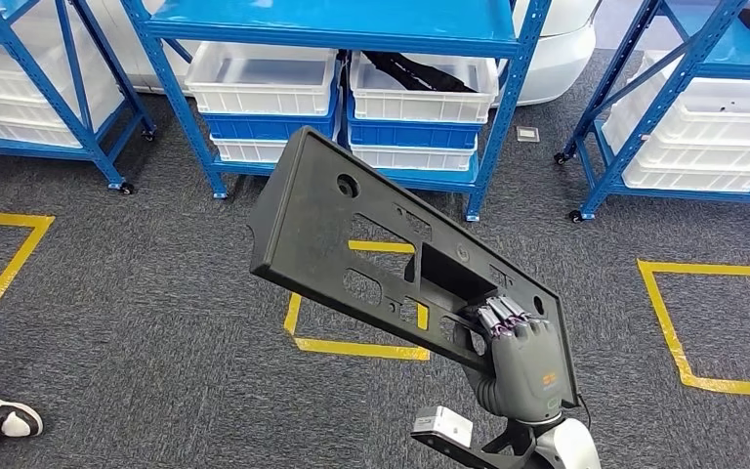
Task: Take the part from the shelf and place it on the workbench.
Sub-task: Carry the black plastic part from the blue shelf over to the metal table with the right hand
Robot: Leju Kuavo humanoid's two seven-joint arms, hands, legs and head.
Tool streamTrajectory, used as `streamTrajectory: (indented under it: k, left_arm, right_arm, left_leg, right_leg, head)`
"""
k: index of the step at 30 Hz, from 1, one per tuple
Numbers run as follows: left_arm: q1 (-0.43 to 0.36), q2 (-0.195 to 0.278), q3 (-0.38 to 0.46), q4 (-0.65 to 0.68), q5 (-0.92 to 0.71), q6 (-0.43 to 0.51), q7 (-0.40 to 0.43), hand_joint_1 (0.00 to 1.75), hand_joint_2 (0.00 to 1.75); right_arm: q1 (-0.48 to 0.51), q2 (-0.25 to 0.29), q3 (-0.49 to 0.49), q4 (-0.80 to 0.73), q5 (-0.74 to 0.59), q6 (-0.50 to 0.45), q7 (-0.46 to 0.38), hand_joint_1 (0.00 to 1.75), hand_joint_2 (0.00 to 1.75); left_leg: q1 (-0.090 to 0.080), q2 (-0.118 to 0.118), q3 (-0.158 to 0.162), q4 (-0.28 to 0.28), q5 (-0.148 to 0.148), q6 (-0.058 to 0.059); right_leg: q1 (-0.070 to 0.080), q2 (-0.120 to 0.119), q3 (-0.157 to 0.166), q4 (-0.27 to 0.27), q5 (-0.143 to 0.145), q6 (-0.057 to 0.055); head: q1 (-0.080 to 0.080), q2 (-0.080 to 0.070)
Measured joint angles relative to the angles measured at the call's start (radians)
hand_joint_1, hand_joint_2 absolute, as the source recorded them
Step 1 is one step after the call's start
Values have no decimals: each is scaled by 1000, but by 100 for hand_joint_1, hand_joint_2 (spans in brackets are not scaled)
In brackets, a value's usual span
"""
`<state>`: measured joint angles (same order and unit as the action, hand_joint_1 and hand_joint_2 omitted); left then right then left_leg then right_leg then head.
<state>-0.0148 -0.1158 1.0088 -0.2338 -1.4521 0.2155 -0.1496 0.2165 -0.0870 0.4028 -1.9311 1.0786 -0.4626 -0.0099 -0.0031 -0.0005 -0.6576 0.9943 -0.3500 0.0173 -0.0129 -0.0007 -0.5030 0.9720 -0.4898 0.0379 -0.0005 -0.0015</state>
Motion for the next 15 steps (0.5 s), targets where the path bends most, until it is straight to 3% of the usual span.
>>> streamTrajectory:
  k: [2, 3, 6, 7, 8, 9, 11, 12, 13, 15]
  left_arm:
    - [0, -1, 0, 0, -1, 0, 0, 0, 0]
    - [-1, -2, 0, 0, -1, 0, 0, 0, 0]
    - [-2, -2, 0, 0, -1, 0, 0, 0, 0]
    - [-2, -2, 0, 0, -1, -1, 0, 0, 0]
    - [-2, -2, 0, 0, -1, -2, 0, 0, 0]
    - [-2, -3, 0, 1, -2, -2, 0, 0, 0]
    - [-2, -3, 1, 1, -3, -3, 0, 0, 0]
    - [-2, -2, 1, 0, -3, -3, 0, 0, 0]
    - [-2, 0, 1, 0, -4, -3, 0, 0, 0]
    - [0, 2, 2, 0, -5, -3, 0, 0, 0]
  right_arm:
    - [0, 0, 0, -1, 3, -1, 0, 175, 175]
    - [1, -1, 0, -1, 4, -1, 0, 175, 175]
    - [2, -2, 1, -1, 4, -1, 0, 175, 175]
    - [4, -3, 1, -1, 4, -1, 0, 175, 175]
    - [4, -4, 1, -1, 5, -1, 1, 175, 175]
    - [5, -5, 1, -1, 6, -1, 3, 175, 175]
    - [5, -8, 1, -1, 8, -1, 5, 175, 175]
    - [5, -8, 2, -1, 9, -2, 5, 175, 175]
    - [5, -9, 2, -1, 9, -2, 5, 175, 175]
    - [7, -9, 2, -1, 10, -2, 5, 175, 175]
  left_leg:
    - [7, 0, 5, -14, 6, 7]
    - [11, 1, 8, -22, 10, 11]
    - [16, 1, 4, -30, 18, 15]
    - [16, 0, 0, -29, 20, 13]
    - [18, -2, -4, -29, 24, 9]
    - [20, -4, -9, -28, 28, 4]
    - [27, -9, -21, -21, 36, -9]
    - [28, -11, -26, -16, 39, -18]
    - [28, -13, -29, -11, 40, -26]
    - [25, -16, -27, -10, 42, -38]
  right_leg:
    - [0, 0, -2, 10, -9, 5]
    - [1, 0, -12, 35, -26, 4]
    - [-4, 1, -95, 213, -121, -3]
    - [-8, 1, -119, 266, -141, 0]
    - [-12, 0, -126, 286, -146, 9]
    - [-16, 0, -113, 266, -136, 21]
    - [-26, 0, -41, 134, -90, 48]
    - [-27, 0, -13, 73, -66, 54]
    - [-28, 0, 3, 35, -49, 50]
    - [-23, 0, 0, 28, -28, 26]
  head:
    - [0, 0]
    - [1, 0]
    - [4, 0]
    - [4, 0]
    - [4, 0]
    - [4, 0]
    - [4, 0]
    - [6, 0]
    - [6, 0]
    - [3, 0]
